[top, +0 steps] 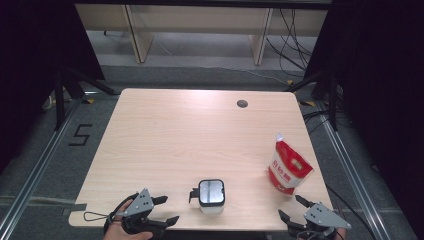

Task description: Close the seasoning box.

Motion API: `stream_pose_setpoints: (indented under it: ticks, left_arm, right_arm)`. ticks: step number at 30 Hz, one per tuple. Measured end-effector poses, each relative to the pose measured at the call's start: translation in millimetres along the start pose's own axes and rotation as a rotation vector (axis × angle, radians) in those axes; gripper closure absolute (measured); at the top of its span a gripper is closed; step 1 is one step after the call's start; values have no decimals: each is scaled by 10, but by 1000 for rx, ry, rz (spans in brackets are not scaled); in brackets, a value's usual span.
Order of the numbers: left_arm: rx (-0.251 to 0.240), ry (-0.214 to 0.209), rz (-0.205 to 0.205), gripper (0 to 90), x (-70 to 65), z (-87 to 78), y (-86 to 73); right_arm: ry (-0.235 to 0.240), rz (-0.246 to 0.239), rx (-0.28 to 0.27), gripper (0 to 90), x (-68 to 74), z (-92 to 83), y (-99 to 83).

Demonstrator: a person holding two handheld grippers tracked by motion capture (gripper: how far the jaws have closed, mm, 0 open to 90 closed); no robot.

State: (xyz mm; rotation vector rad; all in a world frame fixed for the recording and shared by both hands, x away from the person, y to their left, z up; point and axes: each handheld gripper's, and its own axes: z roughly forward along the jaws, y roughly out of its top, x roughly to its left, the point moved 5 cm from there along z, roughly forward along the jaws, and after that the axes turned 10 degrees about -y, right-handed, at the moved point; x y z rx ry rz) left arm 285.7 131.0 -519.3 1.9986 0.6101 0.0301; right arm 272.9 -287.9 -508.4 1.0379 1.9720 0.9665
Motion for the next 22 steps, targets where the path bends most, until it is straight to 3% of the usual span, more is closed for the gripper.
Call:
stream_pose_setpoints:
  ticks: [2,6,8,9,11,15,20,22]
  left_arm:
    - [29,9,20,257,14,-8,-6]
    - [-10,4,-2,255,7,20,2]
    - [21,5,29,254,32,-4,0]
    - [20,13,11,253,30,-4,-5]
    - [18,13,24,253,35,-7,2]
    - [17,7,3,253,21,2,-8]
    - [10,0,33,253,38,15,-4]
    - [35,16,44,253,63,-4,-10]
  right_arm:
    - [-5,-2,5,285,1,-2,-2]
    - [-1,0,14,283,8,-4,-6]
    - [-1,0,15,282,6,-4,-8]
    - [-2,0,16,281,5,-3,-9]
    - [0,6,16,277,9,0,-10]
    - [-5,-7,14,274,-2,8,-14]
    - [-4,-6,15,273,-7,9,-16]
    - [1,-1,13,273,-5,18,-18]
